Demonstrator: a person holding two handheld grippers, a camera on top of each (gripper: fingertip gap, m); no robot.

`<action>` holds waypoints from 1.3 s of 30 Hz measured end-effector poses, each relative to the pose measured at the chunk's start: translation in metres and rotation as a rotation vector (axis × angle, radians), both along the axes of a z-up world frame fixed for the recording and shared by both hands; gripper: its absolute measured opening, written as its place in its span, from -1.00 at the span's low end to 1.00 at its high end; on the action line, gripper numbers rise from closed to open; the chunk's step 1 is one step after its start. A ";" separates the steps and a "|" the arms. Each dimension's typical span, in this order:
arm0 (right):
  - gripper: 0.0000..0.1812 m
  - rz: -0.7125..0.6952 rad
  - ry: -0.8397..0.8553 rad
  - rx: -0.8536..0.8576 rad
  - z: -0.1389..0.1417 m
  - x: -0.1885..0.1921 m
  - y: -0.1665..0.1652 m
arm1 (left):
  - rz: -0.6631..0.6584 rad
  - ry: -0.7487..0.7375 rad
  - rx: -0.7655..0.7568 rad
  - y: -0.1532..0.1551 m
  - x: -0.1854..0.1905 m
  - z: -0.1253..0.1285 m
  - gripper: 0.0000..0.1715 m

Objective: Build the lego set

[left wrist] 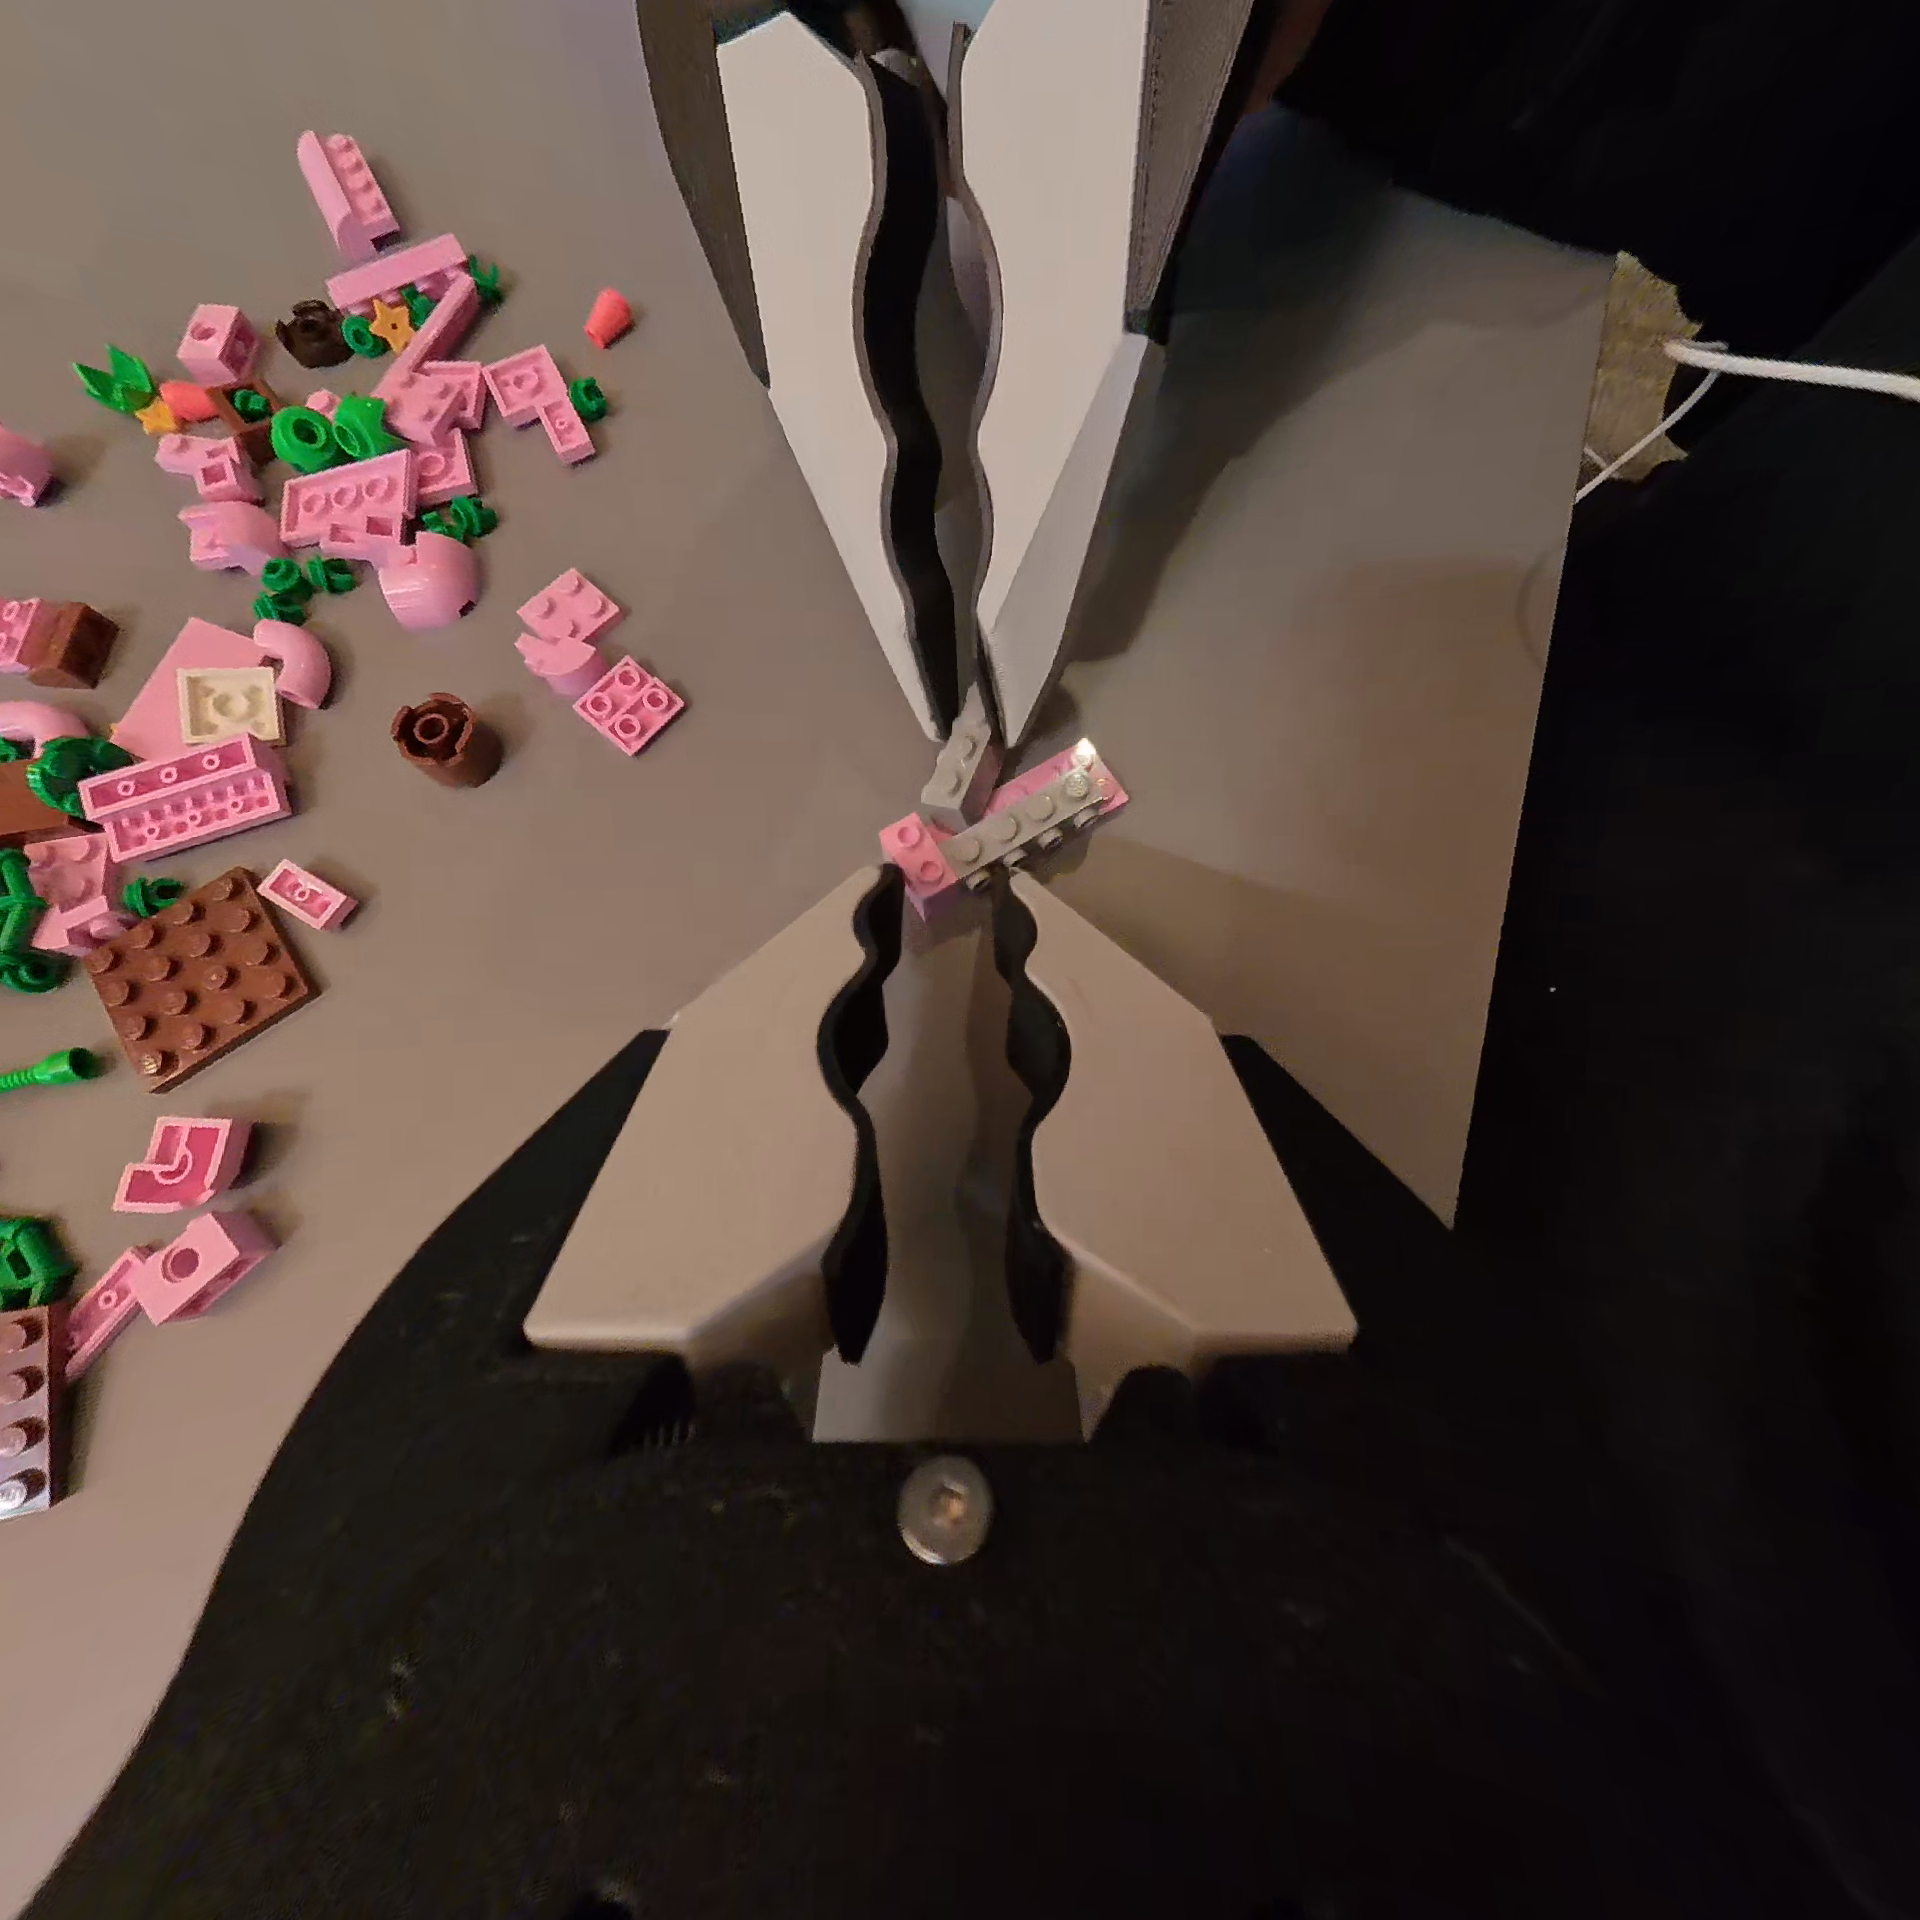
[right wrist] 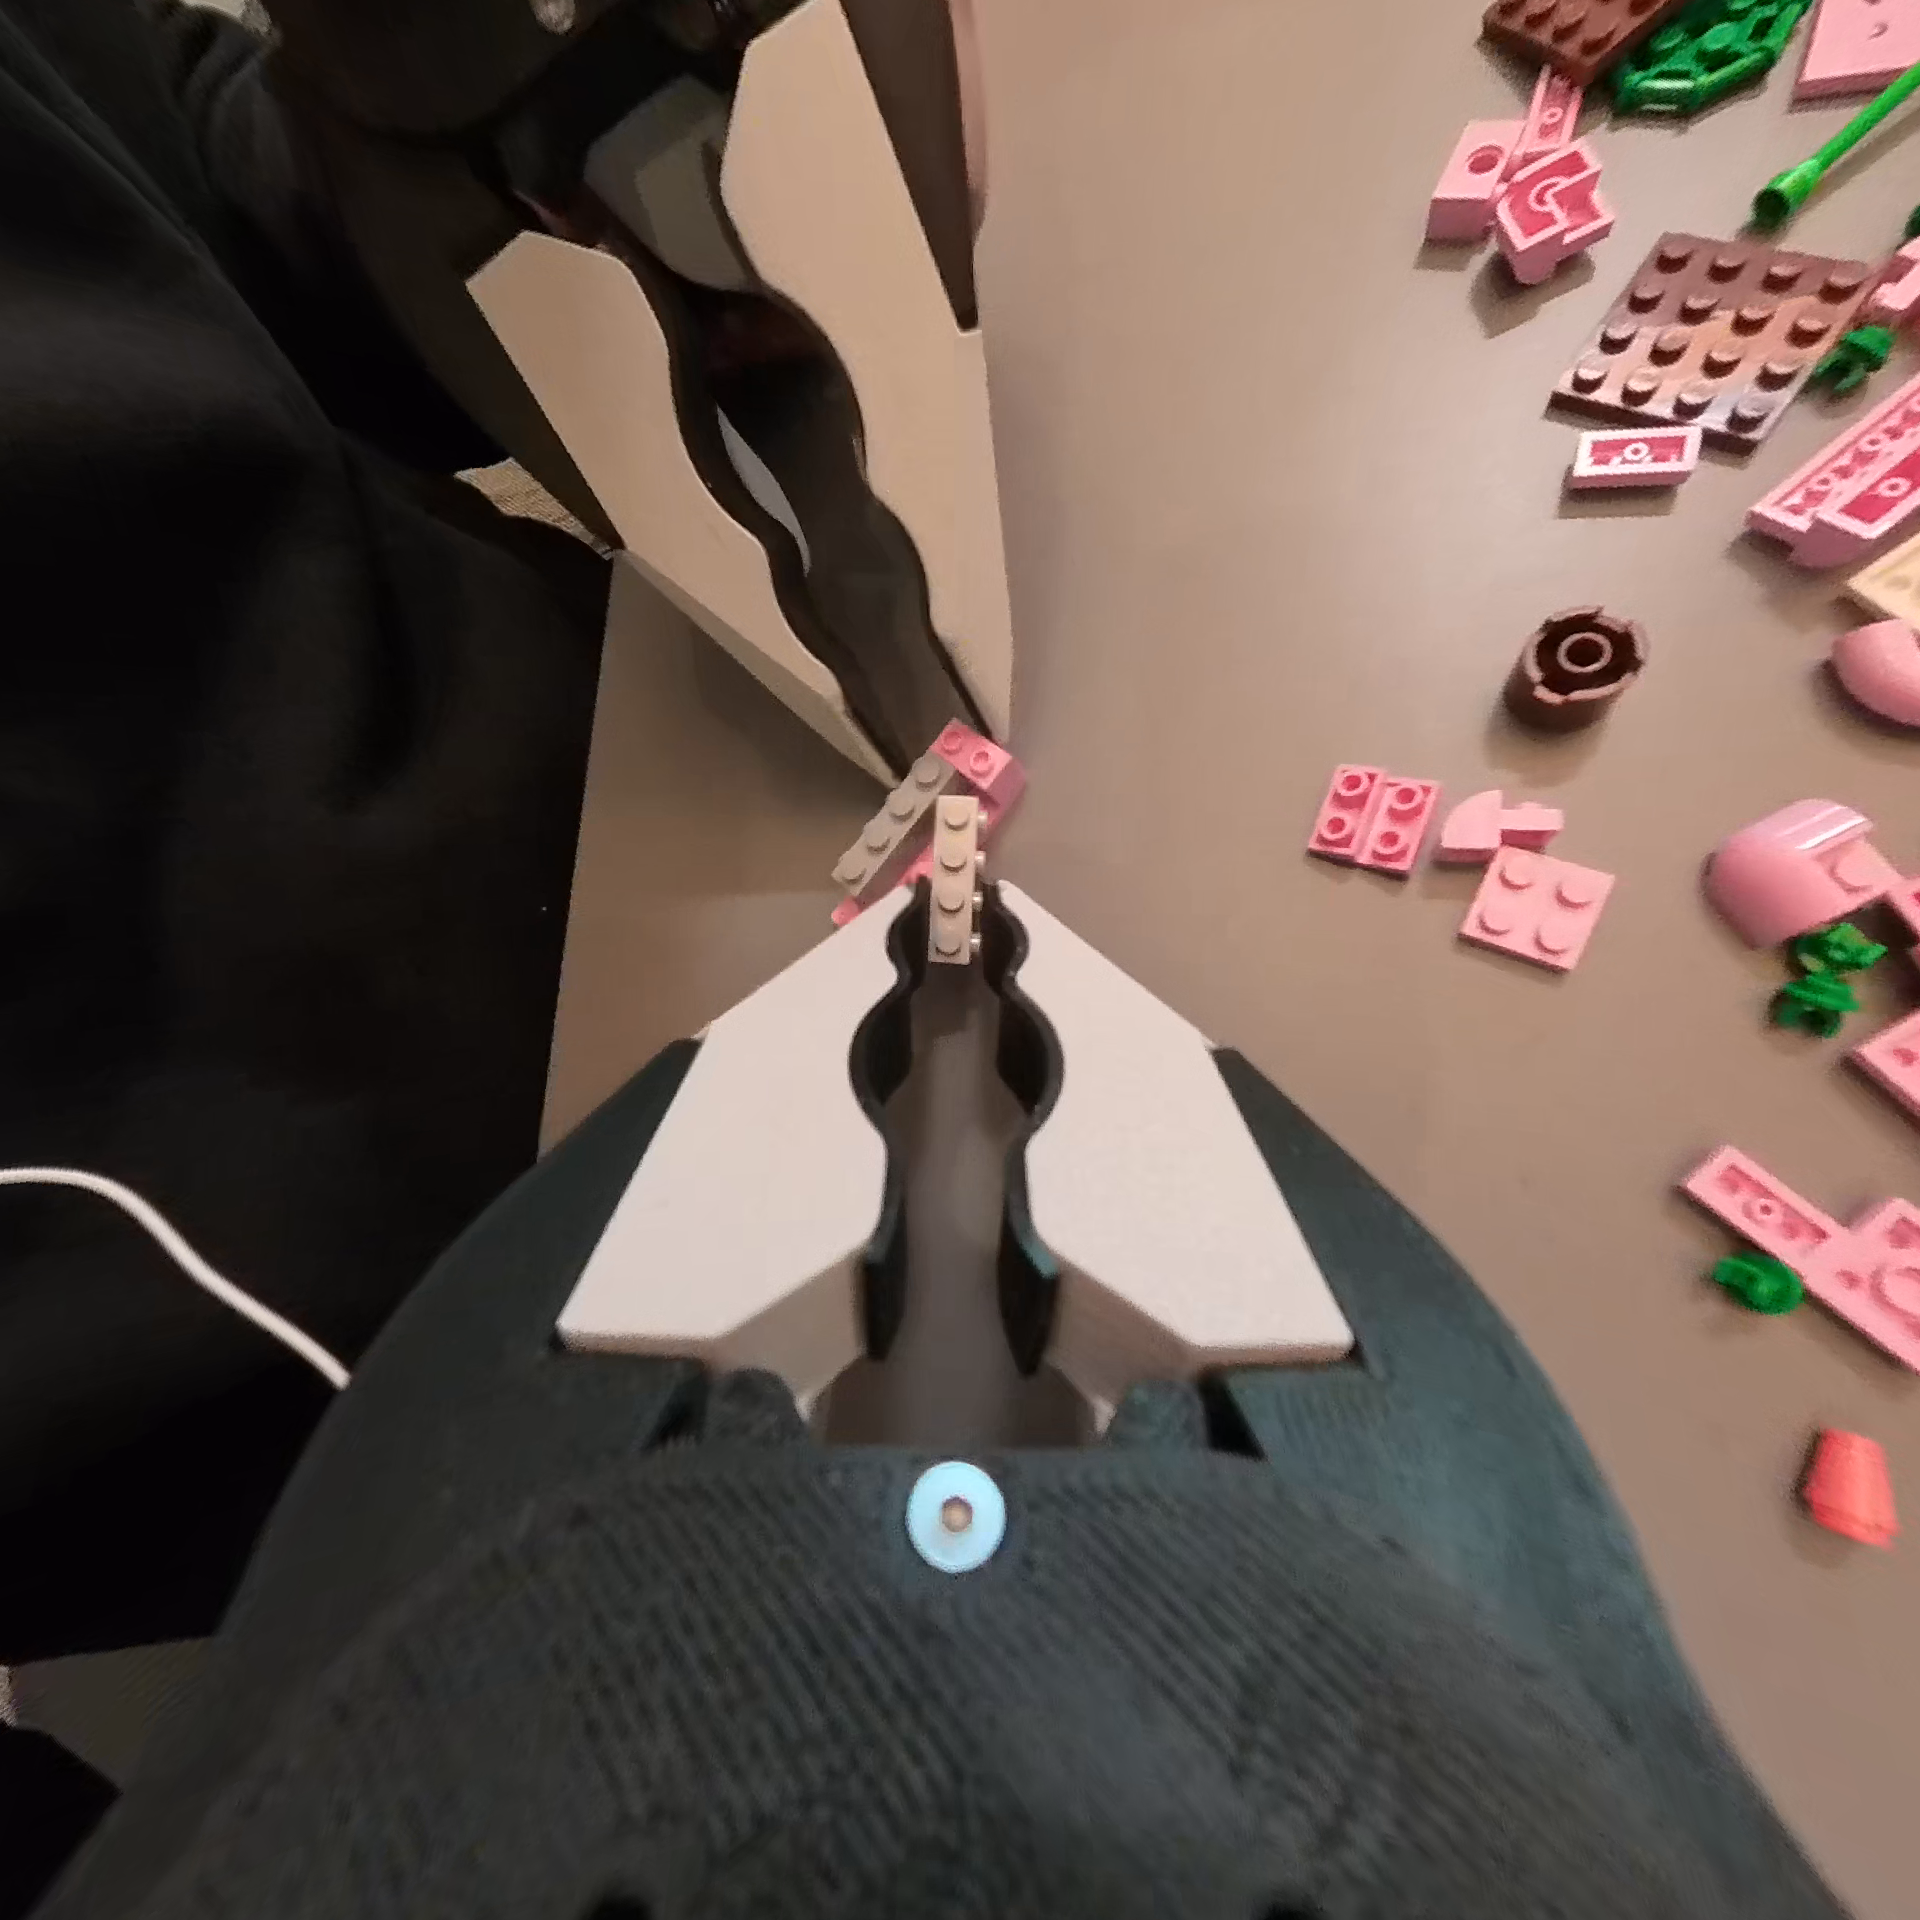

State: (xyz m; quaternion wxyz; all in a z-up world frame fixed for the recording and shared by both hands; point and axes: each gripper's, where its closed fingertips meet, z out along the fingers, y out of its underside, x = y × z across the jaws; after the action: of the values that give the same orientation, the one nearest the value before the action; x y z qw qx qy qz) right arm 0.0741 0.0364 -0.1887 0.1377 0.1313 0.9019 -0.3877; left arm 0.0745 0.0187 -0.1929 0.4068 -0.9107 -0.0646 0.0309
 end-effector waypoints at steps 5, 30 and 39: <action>-0.91 -0.010 0.015 0.015 -0.003 -0.002 -0.001 | -0.006 -0.008 0.006 0.000 0.001 0.001 -0.83; -0.91 -0.040 0.068 0.016 0.001 -0.009 -0.002 | 0.023 -0.048 0.017 -0.001 -0.003 0.002 -0.93; -0.85 -0.027 0.050 0.001 0.003 -0.006 -0.003 | 0.028 -0.052 0.020 -0.001 -0.004 0.002 -0.93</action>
State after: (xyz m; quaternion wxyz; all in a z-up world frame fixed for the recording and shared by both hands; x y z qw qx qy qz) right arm 0.0680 0.0336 -0.1860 0.1099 0.1338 0.9033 -0.3925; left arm 0.0710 0.0177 -0.1910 0.4138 -0.9060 -0.0881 0.0120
